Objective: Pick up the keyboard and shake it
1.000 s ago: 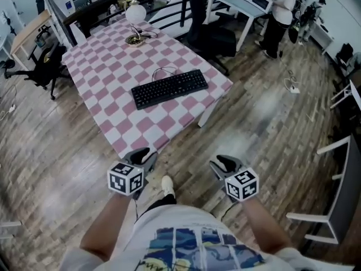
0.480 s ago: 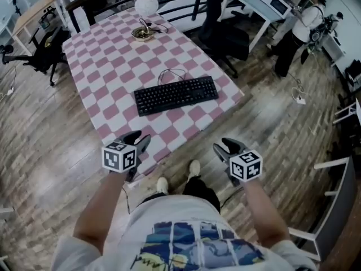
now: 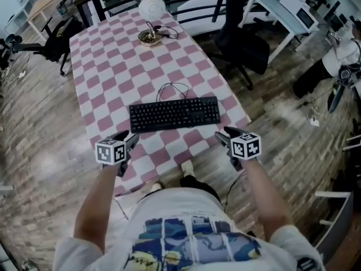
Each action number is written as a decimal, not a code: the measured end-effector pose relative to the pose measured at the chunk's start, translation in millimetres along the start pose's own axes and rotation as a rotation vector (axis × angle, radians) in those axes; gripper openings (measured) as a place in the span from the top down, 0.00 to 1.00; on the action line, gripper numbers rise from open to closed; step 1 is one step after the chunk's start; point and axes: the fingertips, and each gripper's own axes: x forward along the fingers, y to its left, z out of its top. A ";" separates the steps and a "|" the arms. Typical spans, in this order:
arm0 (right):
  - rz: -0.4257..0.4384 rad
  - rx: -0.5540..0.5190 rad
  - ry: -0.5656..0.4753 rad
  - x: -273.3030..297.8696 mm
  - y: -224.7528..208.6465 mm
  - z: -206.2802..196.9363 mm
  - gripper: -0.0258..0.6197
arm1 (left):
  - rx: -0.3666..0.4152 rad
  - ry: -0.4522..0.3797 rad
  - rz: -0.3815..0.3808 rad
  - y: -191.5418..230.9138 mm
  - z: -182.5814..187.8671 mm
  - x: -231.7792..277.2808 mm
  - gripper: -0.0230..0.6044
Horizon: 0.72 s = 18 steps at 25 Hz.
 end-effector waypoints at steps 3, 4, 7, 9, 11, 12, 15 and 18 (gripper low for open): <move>0.014 -0.022 0.029 29.2 -40.5 20.0 0.61 | -0.047 -0.006 0.038 17.1 7.9 23.7 0.63; 0.012 -0.031 0.038 36.8 -54.3 26.5 0.60 | -0.058 -0.004 0.042 21.1 11.3 32.9 0.63; 0.044 -0.026 0.077 64.6 -85.1 36.8 0.56 | -0.080 0.027 0.066 35.1 16.6 53.4 0.61; 0.079 -0.018 0.103 83.6 -96.7 39.7 0.53 | -0.080 0.061 0.090 44.6 16.0 62.6 0.60; 0.109 -0.016 0.126 97.0 -102.0 44.3 0.51 | -0.086 0.085 0.103 52.4 16.4 70.8 0.58; 0.121 -0.018 0.137 101.9 -102.9 46.9 0.50 | -0.092 0.093 0.109 55.9 17.0 74.3 0.57; 0.145 -0.020 0.174 115.3 -108.4 51.0 0.47 | -0.117 0.118 0.120 65.2 17.0 83.6 0.55; 0.165 -0.016 0.208 124.7 -110.6 52.0 0.45 | -0.145 0.144 0.122 73.3 13.7 92.0 0.51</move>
